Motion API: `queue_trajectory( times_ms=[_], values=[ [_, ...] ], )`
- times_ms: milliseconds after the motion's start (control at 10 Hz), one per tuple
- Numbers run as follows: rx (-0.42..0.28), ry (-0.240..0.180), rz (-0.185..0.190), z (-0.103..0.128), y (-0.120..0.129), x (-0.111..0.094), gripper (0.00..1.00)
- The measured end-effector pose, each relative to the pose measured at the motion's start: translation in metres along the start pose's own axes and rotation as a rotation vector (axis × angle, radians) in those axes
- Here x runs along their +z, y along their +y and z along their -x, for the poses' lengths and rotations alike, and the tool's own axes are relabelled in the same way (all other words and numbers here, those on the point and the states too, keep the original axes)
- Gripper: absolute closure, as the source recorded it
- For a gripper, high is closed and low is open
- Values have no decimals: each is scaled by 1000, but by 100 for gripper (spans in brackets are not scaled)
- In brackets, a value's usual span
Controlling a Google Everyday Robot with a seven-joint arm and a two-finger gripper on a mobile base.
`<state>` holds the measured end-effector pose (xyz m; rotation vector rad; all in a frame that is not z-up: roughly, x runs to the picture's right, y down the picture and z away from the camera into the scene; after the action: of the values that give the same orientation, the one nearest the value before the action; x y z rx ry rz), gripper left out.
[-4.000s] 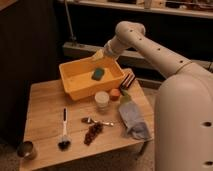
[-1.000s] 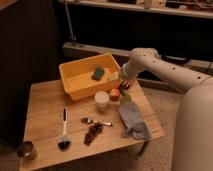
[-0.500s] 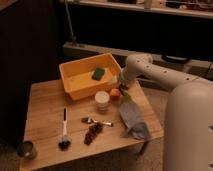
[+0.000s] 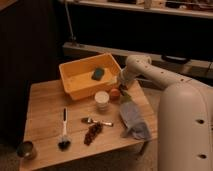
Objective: Place apple in metal cup
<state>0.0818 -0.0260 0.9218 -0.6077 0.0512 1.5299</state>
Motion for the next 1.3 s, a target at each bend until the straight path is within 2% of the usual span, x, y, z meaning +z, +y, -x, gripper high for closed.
queue_trajectory(
  times_ms=[300, 600, 800, 900, 1200, 1300],
  values=[
    [-32, 26, 13, 2, 15, 18, 20],
    [-46, 71, -10, -13, 10, 40, 20],
    [-35, 83, -23, -20, 5, 45, 20],
    [-25, 84, -27, -24, 2, 46, 25],
    [-10, 71, -19, -23, 2, 41, 52],
    [-15, 66, -11, -19, 8, 38, 65]
  ],
)
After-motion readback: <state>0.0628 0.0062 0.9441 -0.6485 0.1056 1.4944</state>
